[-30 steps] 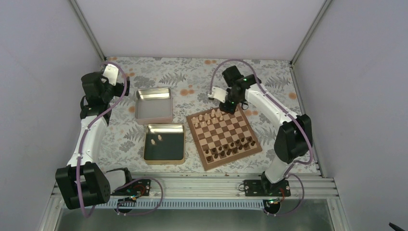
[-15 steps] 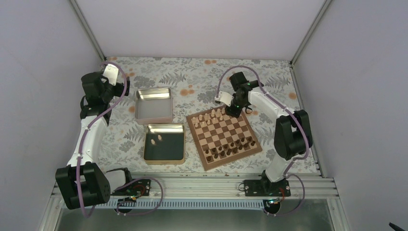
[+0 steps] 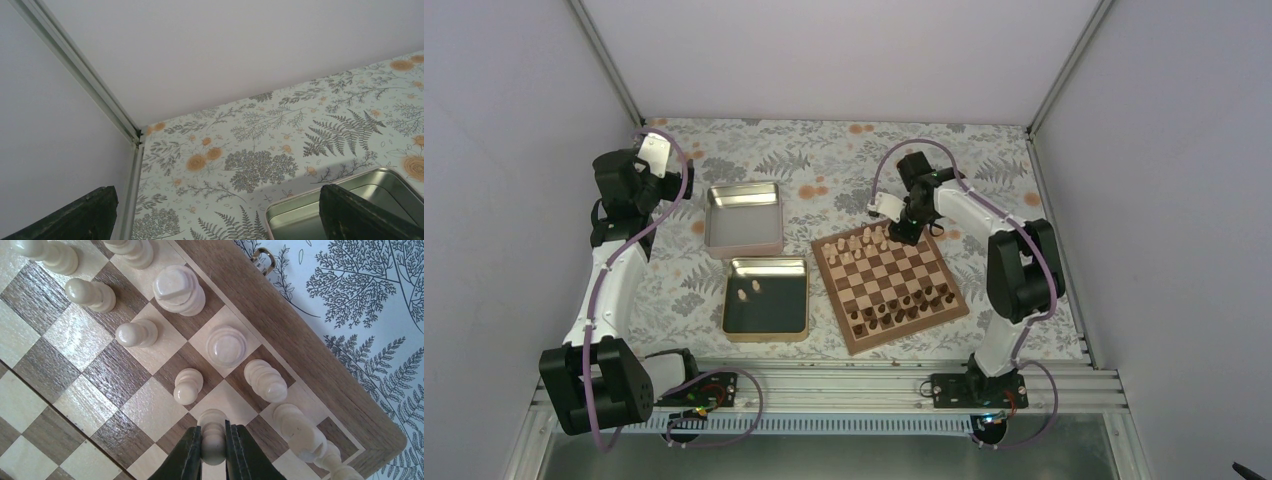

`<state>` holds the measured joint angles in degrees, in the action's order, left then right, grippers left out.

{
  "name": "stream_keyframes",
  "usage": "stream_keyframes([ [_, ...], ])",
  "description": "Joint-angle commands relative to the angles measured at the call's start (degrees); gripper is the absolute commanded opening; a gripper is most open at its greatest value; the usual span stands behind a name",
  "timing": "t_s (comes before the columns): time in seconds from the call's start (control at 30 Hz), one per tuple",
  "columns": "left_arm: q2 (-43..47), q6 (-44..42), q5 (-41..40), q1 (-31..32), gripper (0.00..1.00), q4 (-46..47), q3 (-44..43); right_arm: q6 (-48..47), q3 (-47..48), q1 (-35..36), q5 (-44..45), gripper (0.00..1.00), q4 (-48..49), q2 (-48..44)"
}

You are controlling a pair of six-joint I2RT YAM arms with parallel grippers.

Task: Set up the chess pieces on the board
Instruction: Place the chess piece on the chessboard.

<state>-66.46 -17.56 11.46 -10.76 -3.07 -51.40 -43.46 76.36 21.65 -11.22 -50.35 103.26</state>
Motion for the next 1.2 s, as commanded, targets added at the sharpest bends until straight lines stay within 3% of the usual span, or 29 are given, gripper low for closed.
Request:
stream_keyframes([
  [0.0,0.1,-0.5,0.9,-0.3,1.00,0.7,0.1,-0.6,1.0,-0.4,-1.2,0.12,0.8,0.6],
  [1.17,0.4,-0.5,1.1,-0.3,1.00,0.7,0.2,-0.5,3.2,-1.2,-0.7,0.15,-1.6,2.4],
])
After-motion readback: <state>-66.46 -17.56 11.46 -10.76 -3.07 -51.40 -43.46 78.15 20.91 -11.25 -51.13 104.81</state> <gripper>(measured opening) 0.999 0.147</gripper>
